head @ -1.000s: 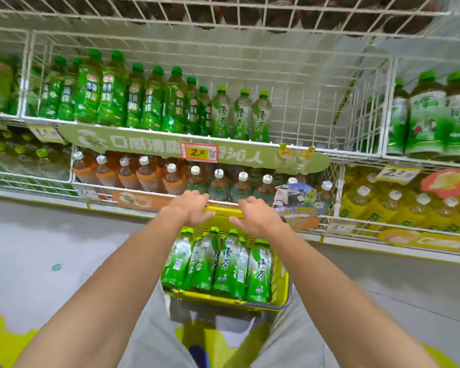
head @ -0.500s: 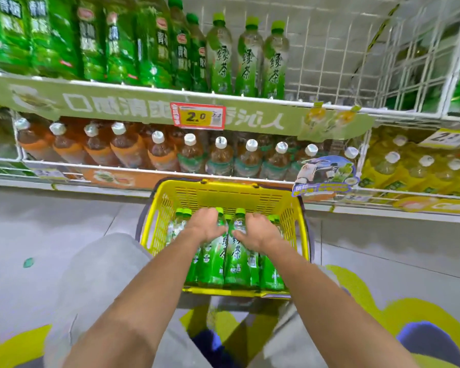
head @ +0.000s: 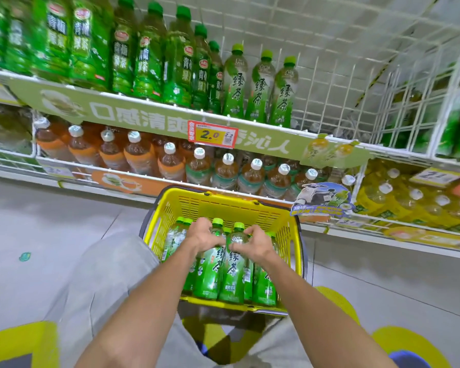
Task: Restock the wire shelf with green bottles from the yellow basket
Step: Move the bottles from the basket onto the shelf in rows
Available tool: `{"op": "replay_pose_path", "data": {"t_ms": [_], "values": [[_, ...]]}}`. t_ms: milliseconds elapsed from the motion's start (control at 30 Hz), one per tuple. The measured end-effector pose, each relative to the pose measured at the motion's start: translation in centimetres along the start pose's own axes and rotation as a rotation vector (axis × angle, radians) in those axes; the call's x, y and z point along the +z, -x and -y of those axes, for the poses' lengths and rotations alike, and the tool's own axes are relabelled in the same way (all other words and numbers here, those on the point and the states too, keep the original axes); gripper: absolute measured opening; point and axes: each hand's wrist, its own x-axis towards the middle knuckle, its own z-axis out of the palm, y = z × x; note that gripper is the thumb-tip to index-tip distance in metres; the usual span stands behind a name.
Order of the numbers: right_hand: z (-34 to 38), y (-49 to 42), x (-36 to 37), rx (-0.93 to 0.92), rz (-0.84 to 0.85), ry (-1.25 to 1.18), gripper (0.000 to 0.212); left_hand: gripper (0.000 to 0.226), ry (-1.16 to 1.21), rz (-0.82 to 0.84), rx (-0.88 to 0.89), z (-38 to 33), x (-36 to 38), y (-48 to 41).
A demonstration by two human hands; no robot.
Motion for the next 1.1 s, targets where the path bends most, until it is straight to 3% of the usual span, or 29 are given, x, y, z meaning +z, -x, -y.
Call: {"op": "replay_pose_path", "data": {"t_ms": [133, 433, 700, 867, 1000, 1100], "values": [[-0.1, 1.3, -0.5, -0.064, -0.029, -0.066, 0.074, 0.056, 0.096, -0.044, 0.019, -0.1, 0.1, 0.6], [4.9, 4.6, -6.9, -0.415, -0.206, -0.033, 0.079, 0.056, 0.227, -0.248, 0.311, -4.2, -5.8, 4.2], [13.5, 9.9, -20.1, -0.748, -0.413, -0.069, 0.087, 0.066, 0.213, -0.329, 0.629, -17.9, -15.0, 9.8], [17.0, 10.6, -28.6, -0.806, -0.56, -0.117, 0.085, 0.071, 0.235, -0.341, 0.766, -27.5, -17.9, 11.2], [18.3, 9.0, -33.6, -0.807, -0.57, -0.179, 0.081, 0.078, 0.25, -0.317, 0.799, -33.6, -18.0, 9.2], [18.0, 5.9, -36.4, -0.772, -0.589, -0.21, 0.079, 0.053, 0.253, -0.276, 0.788, -36.9, -17.1, 6.5]]}}
